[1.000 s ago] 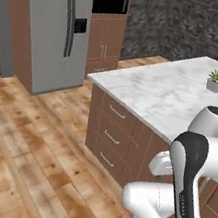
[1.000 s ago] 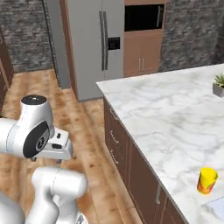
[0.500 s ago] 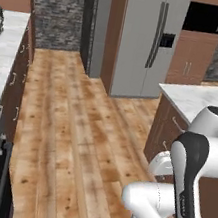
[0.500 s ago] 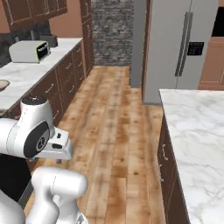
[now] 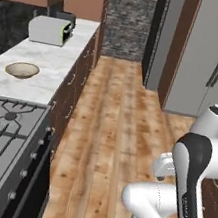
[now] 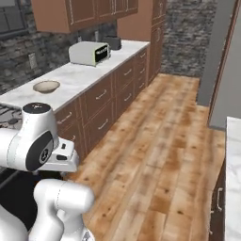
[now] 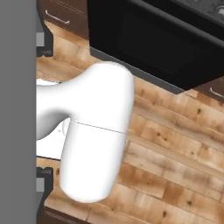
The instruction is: Pick the cup and bowl from the counter and place them on the counter next to the sink.
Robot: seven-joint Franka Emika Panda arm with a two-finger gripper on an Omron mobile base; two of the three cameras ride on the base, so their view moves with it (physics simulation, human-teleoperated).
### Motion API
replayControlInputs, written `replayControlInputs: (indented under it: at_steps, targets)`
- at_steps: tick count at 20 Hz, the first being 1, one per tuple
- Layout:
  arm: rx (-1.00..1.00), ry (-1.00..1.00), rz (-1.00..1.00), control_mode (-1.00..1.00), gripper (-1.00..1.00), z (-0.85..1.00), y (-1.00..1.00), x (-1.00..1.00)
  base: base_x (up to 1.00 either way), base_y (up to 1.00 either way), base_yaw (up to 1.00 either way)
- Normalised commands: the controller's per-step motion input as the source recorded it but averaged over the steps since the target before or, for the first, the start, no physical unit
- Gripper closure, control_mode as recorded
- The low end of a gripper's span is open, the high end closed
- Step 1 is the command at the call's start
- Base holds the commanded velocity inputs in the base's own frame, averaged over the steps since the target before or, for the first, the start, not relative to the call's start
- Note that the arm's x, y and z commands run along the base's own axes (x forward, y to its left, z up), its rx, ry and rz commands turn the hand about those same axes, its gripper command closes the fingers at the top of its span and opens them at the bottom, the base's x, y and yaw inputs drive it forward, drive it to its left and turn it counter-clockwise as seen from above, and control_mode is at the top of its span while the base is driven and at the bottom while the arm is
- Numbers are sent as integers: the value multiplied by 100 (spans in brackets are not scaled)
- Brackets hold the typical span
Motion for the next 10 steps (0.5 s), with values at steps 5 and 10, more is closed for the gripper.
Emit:
replayControlInputs:
  at_steps: [5, 10]
  targets:
    - [0, 0, 0, 100, -100, 0, 0, 0, 100, -44, 28]
    - [0, 0, 0, 100, -100, 0, 0, 0, 100, -59, 29]
